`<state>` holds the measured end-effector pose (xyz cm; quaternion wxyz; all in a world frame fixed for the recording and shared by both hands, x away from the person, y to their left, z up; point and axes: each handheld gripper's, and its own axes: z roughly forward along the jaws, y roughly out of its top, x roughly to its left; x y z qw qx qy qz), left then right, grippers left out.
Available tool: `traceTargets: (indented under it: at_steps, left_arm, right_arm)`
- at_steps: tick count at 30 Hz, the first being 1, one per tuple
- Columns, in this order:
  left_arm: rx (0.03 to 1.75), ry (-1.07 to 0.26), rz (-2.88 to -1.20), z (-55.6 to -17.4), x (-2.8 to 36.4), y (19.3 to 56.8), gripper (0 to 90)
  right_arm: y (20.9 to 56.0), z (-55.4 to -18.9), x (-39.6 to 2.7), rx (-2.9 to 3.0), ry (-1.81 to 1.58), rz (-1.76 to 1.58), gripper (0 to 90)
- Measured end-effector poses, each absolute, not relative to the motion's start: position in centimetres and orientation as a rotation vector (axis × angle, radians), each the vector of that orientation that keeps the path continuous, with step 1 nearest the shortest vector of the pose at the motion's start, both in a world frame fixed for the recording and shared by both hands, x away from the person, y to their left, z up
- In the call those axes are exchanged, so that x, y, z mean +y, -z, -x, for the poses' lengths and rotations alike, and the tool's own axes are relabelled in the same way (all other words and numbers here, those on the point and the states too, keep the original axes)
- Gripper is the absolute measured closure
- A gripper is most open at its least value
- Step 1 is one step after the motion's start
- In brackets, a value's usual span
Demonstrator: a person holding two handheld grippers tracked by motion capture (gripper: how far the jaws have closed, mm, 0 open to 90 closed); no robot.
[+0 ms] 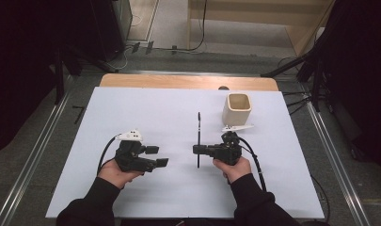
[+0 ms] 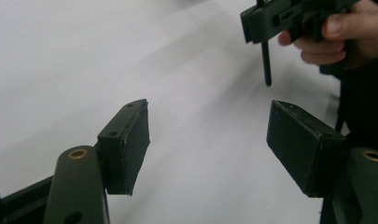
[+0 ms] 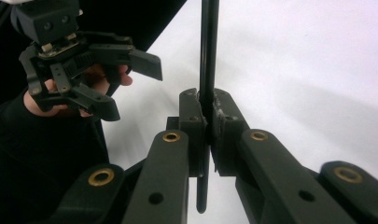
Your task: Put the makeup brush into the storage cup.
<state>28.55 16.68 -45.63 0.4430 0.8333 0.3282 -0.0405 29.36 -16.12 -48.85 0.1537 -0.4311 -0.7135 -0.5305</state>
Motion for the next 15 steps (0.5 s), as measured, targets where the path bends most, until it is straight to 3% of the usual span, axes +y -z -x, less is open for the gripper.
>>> traceTargets:
  at_steps: [15]
  left_arm:
    - [0.804,-0.003,-2.132,-27.7,17.9,45.8,29.1]
  right_arm:
    - [47.8,-30.1,-17.6,-2.077,1.554,1.275,86.0]
